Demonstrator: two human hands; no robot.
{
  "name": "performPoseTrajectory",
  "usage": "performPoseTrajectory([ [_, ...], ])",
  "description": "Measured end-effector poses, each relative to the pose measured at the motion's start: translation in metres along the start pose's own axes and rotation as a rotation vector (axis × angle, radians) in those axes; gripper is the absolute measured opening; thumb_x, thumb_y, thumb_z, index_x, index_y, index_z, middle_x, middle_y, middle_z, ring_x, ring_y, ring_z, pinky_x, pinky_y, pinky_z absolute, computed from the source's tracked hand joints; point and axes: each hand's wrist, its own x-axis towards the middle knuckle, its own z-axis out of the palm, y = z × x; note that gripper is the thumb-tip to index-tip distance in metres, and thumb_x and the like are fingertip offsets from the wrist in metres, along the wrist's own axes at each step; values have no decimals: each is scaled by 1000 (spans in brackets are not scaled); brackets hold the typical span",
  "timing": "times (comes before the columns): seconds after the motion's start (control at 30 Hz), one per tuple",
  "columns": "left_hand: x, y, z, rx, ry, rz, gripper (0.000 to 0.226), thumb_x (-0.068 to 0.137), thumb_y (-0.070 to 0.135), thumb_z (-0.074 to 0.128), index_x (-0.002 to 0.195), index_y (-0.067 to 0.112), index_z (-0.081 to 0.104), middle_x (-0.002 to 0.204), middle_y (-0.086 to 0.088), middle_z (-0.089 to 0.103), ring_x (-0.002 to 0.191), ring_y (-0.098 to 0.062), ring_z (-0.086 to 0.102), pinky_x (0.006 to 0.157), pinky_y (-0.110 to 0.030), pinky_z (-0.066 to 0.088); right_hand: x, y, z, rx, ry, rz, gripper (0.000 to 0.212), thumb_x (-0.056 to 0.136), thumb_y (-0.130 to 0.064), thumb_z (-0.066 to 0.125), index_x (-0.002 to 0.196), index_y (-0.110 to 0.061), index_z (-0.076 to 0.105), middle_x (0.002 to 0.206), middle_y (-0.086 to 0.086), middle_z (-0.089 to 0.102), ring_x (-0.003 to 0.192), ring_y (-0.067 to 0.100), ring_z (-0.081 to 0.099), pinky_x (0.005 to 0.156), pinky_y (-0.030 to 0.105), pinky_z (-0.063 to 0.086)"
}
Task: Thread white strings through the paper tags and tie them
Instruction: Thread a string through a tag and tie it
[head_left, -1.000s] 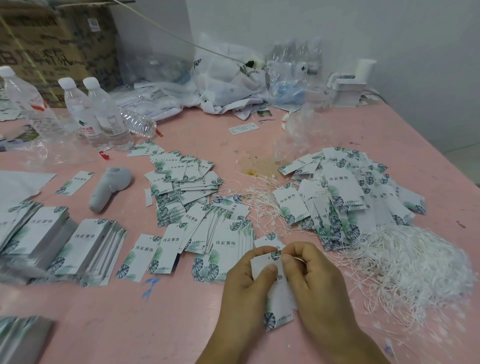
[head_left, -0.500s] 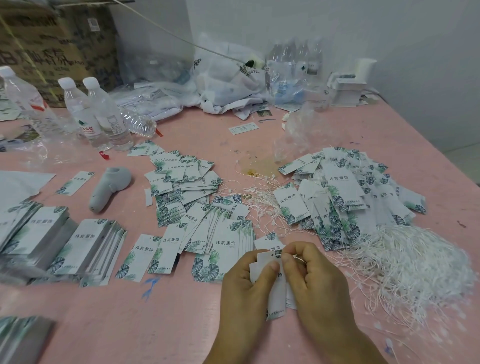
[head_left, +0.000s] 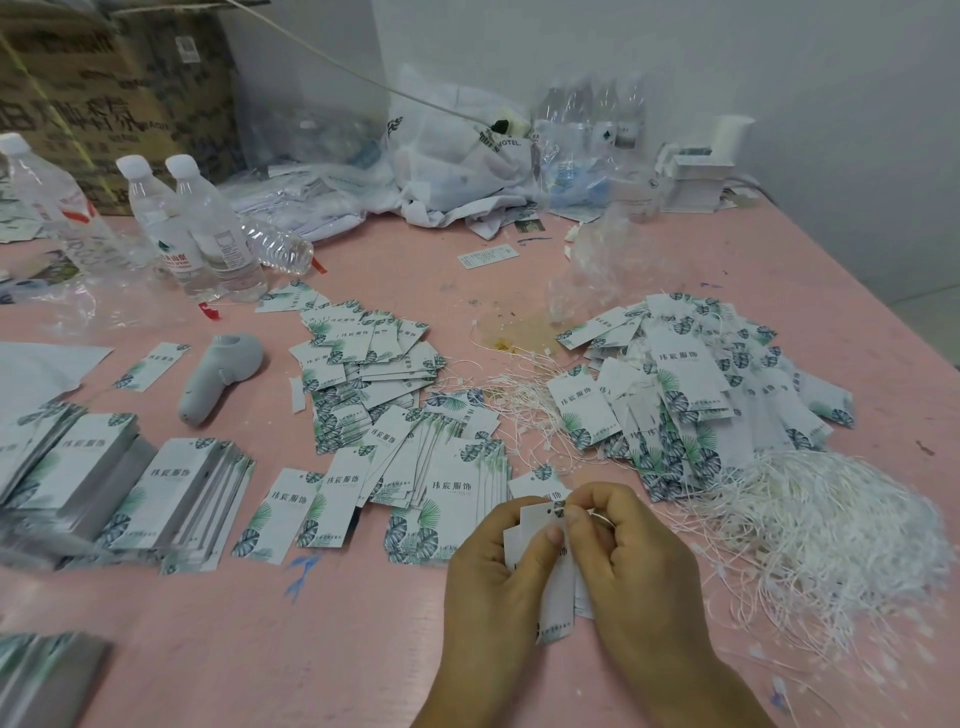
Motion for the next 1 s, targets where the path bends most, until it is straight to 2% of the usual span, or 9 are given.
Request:
performPoseTrajectory([
  [0.1, 0, 0, 0, -10, 6, -7, 8, 88, 22, 71, 91, 29, 73, 84, -3, 75, 70, -10, 69, 57, -22, 53, 0, 1, 0, -4, -6, -4, 9, 91, -28, 64, 90, -36, 60, 78, -27, 63, 79, -11, 58, 66, 13, 43],
  [0.23, 0, -1, 0, -14, -1, -8, 14, 90, 14, 71, 91, 28, 74, 84, -5, 75, 70, -11, 69, 57, -23, 53, 0, -1, 1, 2, -6, -9, 5, 88, -37, 56, 93, -38, 56, 95, -31, 60, 77, -15, 56, 66, 7, 41],
  [0.5, 0, -3, 0, -51, -14, -12, 9, 90, 17, 71, 95, 24, 74, 85, -7, 75, 71, -12, 69, 58, -24, 54, 0, -3, 2, -7, -23, -27, 8, 85, -38, 55, 93, -36, 57, 87, -45, 55, 73, -24, 52, 65, 2, 37],
  [0.67, 0, -3, 0, -57, -30, -14, 11, 86, 26, 71, 96, 26, 74, 86, -5, 75, 71, -11, 70, 58, -24, 54, 1, -2, 2, 66, -69, 9, 17, 84, -51, 47, 96, -41, 53, 92, -32, 61, 78, -10, 59, 66, 10, 44],
  [0.77, 1, -3, -2, -28, -49, -11, 11, 86, 29, 70, 96, 28, 74, 86, -3, 76, 71, -10, 70, 58, -23, 54, 1, 0, 2, 201, -105, 101, 6, 90, -39, 58, 94, -42, 58, 85, -19, 68, 75, 5, 65, 68, 30, 54],
  [0.8, 1, -3, -2, -9, -56, -3, 11, 87, 31, 70, 97, 29, 74, 85, -2, 76, 71, -10, 70, 58, -23, 54, 2, -1, 2, 255, -116, 126, 11, 89, -31, 62, 93, -41, 60, 82, -15, 69, 72, 6, 65, 66, 33, 55],
  [0.87, 1, -3, -4, 20, -79, 12, 11, 88, 33, 69, 98, 30, 73, 86, -1, 76, 72, -11, 71, 59, -26, 56, 3, -1, 0, 386, -146, 169, 21, 90, -19, 65, 93, -40, 62, 71, -6, 67, 65, 11, 63, 62, 28, 55],
  [0.93, 1, -3, -5, 23, -93, 18, 10, 90, 30, 69, 98, 30, 74, 86, -1, 76, 72, -11, 71, 59, -26, 56, 5, -1, -3, 472, -172, 184, 27, 90, -15, 65, 99, -41, 62, 58, -4, 55, 55, 7, 53, 54, 18, 48],
  [1.0, 2, -3, -6, 25, -93, 8, 11, 88, 30, 70, 98, 30, 74, 88, -1, 76, 74, -10, 71, 59, -23, 54, 7, 0, -4, 498, -188, 194, 26, 89, -15, 67, 97, -39, 66, 58, -4, 55, 55, 6, 52, 54, 15, 46],
])
